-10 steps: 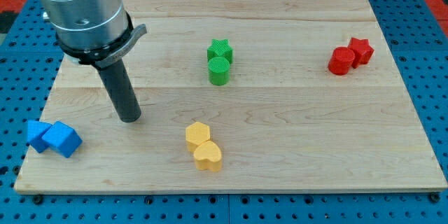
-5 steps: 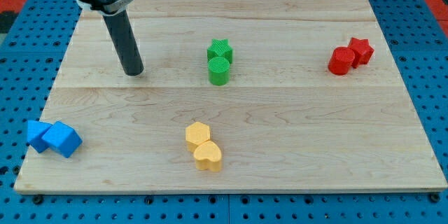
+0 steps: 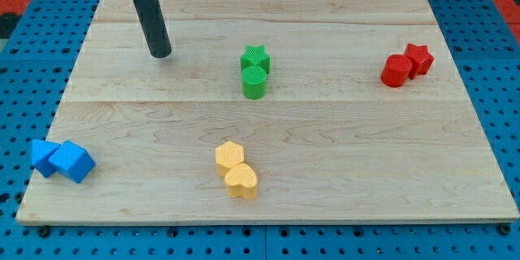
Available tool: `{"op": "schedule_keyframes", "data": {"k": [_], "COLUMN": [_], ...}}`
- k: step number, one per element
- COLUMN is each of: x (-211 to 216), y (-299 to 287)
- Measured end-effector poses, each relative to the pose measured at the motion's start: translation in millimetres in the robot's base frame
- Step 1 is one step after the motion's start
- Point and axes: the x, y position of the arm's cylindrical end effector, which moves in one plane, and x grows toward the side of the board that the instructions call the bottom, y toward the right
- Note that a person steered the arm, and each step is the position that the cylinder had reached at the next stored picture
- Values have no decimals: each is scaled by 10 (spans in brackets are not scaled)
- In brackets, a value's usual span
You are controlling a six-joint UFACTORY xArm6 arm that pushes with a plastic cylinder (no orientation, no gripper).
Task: Move your arm towards the left top of the board
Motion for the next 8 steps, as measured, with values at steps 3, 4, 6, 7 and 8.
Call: {"op": "schedule_keyframes", "data": {"k": [3,4,6,7,8], "x": [-48,-52,-60,-89,-149], "y": [0,0,0,0,0]}}
